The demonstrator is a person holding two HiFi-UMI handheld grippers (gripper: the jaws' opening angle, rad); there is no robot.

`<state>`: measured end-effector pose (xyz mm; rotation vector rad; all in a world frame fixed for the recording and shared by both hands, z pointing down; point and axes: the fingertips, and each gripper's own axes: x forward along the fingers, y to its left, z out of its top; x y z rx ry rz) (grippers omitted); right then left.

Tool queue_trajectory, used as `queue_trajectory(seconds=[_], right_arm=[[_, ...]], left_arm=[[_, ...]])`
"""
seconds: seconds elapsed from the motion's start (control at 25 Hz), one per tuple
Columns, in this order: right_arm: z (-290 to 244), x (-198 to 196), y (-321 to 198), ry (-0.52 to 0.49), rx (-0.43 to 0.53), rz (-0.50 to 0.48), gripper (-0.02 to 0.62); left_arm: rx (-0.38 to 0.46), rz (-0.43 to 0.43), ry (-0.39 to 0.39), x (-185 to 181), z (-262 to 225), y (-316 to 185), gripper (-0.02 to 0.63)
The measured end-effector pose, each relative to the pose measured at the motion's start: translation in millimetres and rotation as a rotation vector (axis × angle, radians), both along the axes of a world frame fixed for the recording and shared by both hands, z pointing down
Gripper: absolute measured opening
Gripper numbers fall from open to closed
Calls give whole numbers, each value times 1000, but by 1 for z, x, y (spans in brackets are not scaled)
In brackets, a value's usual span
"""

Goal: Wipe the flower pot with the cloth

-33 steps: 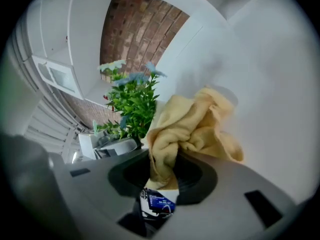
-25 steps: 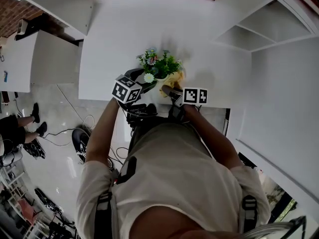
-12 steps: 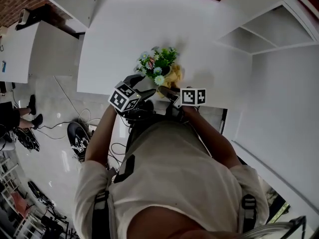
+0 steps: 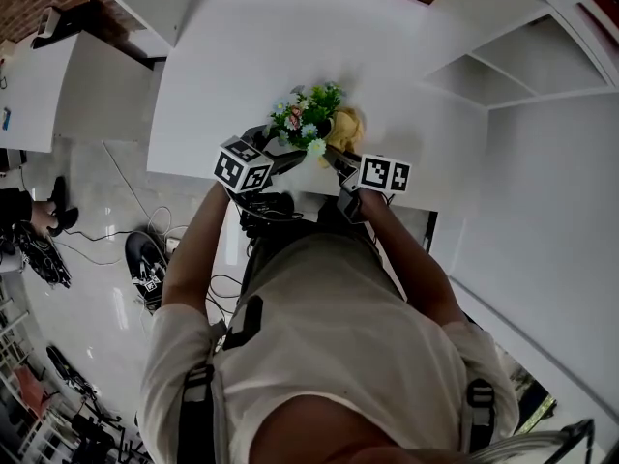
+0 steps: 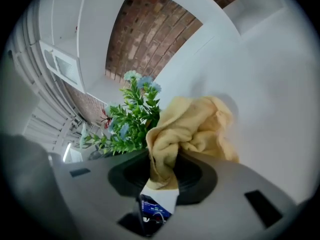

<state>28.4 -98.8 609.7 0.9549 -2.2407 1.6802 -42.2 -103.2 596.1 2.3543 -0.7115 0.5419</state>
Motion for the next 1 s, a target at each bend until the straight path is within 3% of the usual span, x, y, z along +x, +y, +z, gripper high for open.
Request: queue_trajectory(seconds=[0.32,0.4,0.48,0.68,0.88,1.0], right_arm=[[5,18,-9,39,20,2,126],[5,18,-6,38,26,-13,126],[4,15,-1,32,29,-26,126],[8,7,12,30,14,-45,126],[2,-15,39,5,-3,-109,126],[1,-21,47,-16,-13,-142,126]], left_arm=[[29,158,-112,5,3,44,333],[57,157,-152,-8,4,43,333],[48,133,-143,-14,8,34,333],[53,163,-179,3,25,24,333],[112,89,-206,3,28,18,333],[133,131,-266,5,36,22,333]])
